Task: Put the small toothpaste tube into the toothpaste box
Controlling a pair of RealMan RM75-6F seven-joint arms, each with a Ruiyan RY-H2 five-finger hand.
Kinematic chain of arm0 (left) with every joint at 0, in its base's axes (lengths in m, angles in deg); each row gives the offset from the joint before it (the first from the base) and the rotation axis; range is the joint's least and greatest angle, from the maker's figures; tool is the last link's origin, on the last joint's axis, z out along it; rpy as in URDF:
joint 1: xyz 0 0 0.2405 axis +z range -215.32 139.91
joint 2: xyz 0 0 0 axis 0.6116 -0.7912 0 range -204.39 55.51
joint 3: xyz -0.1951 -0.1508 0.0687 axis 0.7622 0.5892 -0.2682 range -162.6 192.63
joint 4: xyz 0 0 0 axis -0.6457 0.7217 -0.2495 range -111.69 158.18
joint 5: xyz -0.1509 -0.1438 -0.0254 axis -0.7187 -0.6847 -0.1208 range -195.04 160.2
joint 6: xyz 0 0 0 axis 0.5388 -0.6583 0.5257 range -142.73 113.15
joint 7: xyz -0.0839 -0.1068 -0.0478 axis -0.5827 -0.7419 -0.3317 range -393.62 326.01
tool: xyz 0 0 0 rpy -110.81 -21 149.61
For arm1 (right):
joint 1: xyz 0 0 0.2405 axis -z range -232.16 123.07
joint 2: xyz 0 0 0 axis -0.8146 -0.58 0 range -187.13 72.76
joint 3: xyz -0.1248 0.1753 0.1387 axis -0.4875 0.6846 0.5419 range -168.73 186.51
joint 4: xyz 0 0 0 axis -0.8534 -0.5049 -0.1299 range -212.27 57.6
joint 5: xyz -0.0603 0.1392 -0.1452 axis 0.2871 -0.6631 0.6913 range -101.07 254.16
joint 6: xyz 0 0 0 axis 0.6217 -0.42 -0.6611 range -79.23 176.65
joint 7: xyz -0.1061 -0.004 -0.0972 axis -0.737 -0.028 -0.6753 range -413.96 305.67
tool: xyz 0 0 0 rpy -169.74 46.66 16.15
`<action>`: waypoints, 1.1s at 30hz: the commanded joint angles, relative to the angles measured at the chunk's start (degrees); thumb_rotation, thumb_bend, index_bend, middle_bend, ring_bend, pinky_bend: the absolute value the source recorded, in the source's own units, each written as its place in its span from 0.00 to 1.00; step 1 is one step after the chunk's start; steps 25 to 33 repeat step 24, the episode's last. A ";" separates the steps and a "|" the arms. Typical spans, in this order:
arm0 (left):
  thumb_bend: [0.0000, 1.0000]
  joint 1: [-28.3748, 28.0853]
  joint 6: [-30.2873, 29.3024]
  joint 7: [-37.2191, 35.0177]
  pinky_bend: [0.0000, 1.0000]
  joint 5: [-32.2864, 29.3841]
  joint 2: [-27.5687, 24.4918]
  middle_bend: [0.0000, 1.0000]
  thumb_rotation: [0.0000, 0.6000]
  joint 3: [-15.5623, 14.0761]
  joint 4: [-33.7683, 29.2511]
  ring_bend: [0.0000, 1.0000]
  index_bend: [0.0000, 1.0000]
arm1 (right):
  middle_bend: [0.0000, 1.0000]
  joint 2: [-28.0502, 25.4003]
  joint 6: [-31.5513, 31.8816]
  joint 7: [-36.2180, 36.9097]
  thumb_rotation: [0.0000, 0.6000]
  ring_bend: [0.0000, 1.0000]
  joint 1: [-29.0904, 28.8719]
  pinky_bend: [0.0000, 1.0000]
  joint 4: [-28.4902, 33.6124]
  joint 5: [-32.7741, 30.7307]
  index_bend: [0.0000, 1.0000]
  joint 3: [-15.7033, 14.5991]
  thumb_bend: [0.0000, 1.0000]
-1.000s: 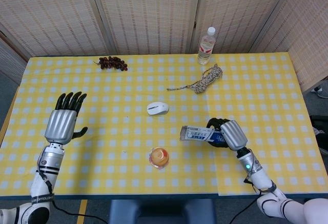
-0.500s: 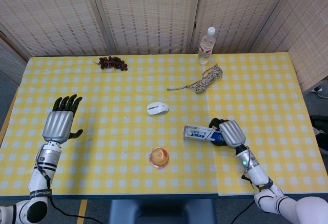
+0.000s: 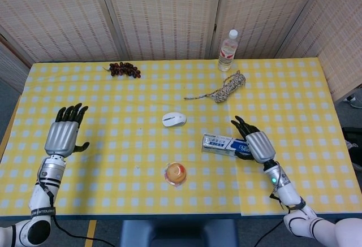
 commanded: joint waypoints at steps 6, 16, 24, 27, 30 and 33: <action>0.25 6.03 -4.56 -2.27 0.00 9.07 -4.92 0.02 1.00 -5.45 -2.82 0.00 0.00 | 0.00 -24.75 2.38 -28.74 1.00 0.00 7.51 0.00 35.89 -6.75 0.00 -1.57 0.25; 0.25 19.59 -20.68 -12.94 0.00 25.51 0.33 0.02 1.00 -12.83 8.26 0.00 0.00 | 0.00 -31.32 24.82 -35.86 1.00 0.00 21.41 0.00 48.52 -3.35 0.00 -2.62 0.25; 0.25 24.00 -22.11 -15.60 0.00 28.98 0.87 0.02 1.00 -14.50 12.84 0.00 0.00 | 0.00 -31.03 21.80 -33.39 1.00 0.00 22.76 0.00 46.47 -6.23 0.00 -2.02 0.25; 0.25 24.00 -22.11 -15.60 0.00 28.98 0.87 0.02 1.00 -14.50 12.84 0.00 0.00 | 0.00 -31.03 21.80 -33.39 1.00 0.00 22.76 0.00 46.47 -6.23 0.00 -2.02 0.25; 0.25 24.00 -22.11 -15.60 0.00 28.98 0.87 0.02 1.00 -14.50 12.84 0.00 0.00 | 0.00 -31.03 21.80 -33.39 1.00 0.00 22.76 0.00 46.47 -6.23 0.00 -2.02 0.25; 0.25 24.00 -22.11 -15.60 0.00 28.98 0.87 0.02 1.00 -14.50 12.84 0.00 0.00 | 0.00 -31.03 21.80 -33.39 1.00 0.00 22.76 0.00 46.47 -6.23 0.00 -2.02 0.25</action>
